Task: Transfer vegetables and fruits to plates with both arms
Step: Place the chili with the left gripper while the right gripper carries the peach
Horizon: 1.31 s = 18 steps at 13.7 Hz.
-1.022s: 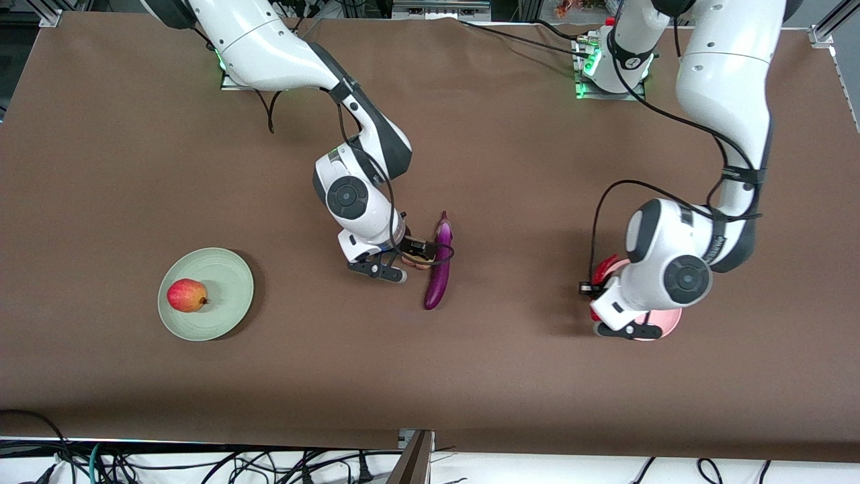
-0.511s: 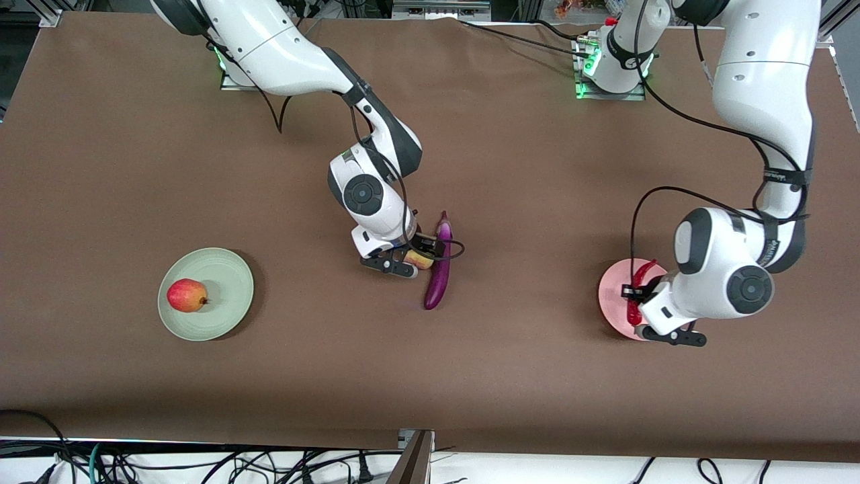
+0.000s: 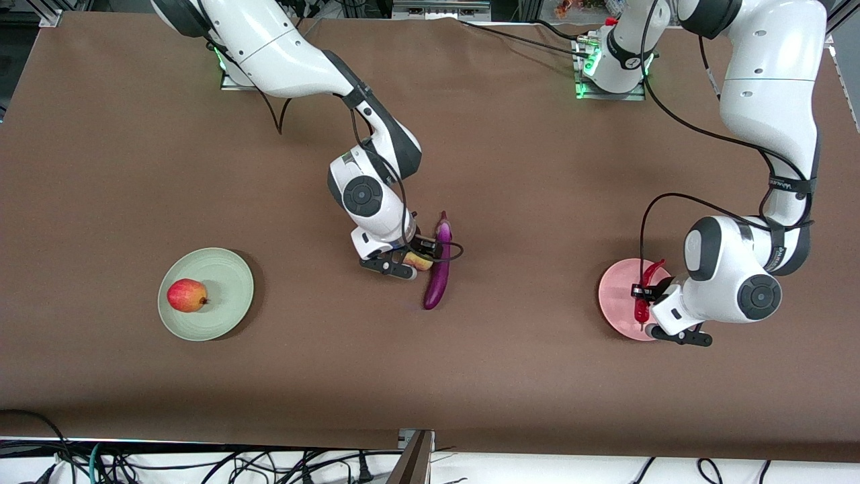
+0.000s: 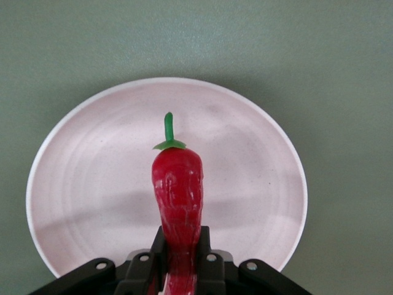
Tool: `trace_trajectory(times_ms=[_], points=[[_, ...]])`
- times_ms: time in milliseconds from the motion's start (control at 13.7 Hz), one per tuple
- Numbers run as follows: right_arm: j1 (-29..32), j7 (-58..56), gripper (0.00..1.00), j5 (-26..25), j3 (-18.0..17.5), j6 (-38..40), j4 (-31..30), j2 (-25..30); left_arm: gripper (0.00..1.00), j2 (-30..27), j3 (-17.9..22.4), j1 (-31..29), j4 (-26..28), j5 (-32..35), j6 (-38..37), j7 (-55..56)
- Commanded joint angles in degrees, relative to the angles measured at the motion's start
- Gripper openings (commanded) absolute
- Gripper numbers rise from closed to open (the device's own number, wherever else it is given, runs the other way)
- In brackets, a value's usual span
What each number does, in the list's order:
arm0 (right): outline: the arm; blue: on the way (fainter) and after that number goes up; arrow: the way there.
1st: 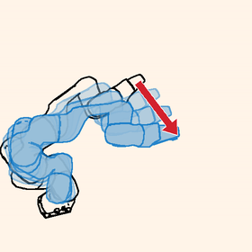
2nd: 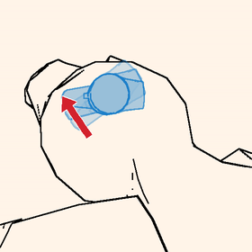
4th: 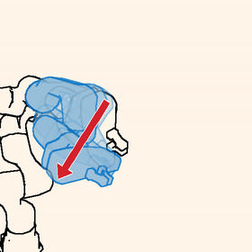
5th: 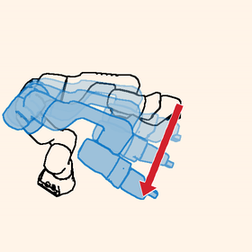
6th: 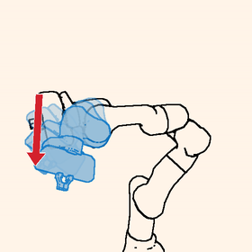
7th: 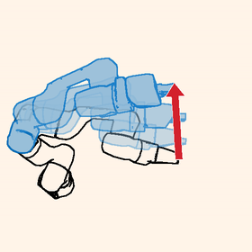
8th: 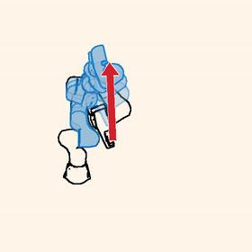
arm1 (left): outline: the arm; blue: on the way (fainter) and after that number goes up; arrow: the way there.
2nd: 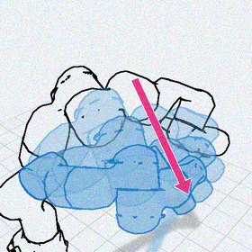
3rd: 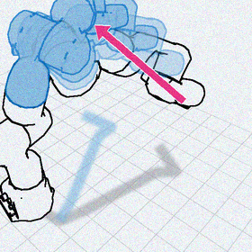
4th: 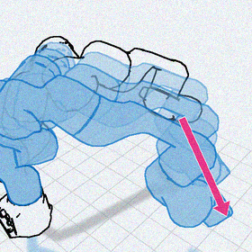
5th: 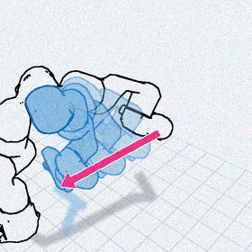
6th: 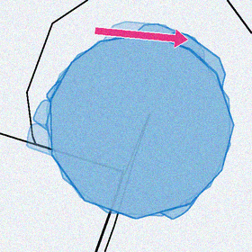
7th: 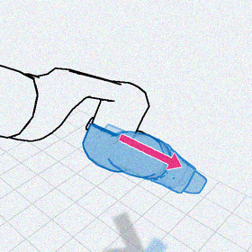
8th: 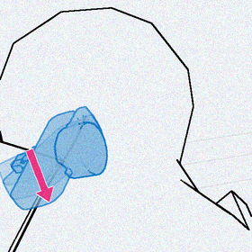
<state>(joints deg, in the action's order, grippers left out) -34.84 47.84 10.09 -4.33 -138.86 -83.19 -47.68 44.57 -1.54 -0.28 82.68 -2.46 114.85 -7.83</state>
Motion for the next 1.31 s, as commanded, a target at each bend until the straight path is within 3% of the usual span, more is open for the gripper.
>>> trace_trajectory(times_ms=[0, 219, 292, 365, 438, 730, 949, 1241], points=[[1.6, -0.7, 0.3, -0.2, 1.7, 1.3, 0.2, 3.6, 0.2, 0.9, -0.6, -1.2, 0.2, 0.2, 0.5, -1.2], [6.8, -10.2, 0.3, -0.2, 2.4, 8.0, 0.3, 7.1, 0.33, 1.0, -0.6, -1.4, 0.2, 0.2, 0.7, -1.2], [9.3, -16.0, 0.3, -0.2, 2.5, 10.9, 0.3, 7.9, 0.45, 1.1, -0.6, -1.5, 0.2, 0.3, 0.7, -1.2], [12.6, -22.7, 0.3, -0.2, 2.5, 13.3, 0.3, 8.7, 0.67, 1.0, -0.6, -1.7, 0.2, 0.2, 0.7, -1.2], [16.1, -29.0, 0.3, 0.2, 2.4, 15.6, 0.3, 9.2, 1.0, 1.0, -0.7, -1.7, 0.1, 0.0, 0.7, -1.1], [24.9, -46.6, 0.3, -0.1, 2.5, 21.1, 0.3, 10.6, 1.0, 0.1, -1.4, -0.9, -0.5, -0.1, -0.5, -0.1], [30.9, -57.7, 0.3, -0.1, 2.4, 21.8, 0.1, 10.2, 1.0, -1.7, -5.6, -0.7, -0.9, -1.1, -3.8, 5.3], [34.7, -62.9, 0.31, -0.1, 2.5, 21.0, 0.0, 7.0, 1.0, -2.3, -11.6, 0.2, -0.9, -1.2, -4.3, 16.9]])
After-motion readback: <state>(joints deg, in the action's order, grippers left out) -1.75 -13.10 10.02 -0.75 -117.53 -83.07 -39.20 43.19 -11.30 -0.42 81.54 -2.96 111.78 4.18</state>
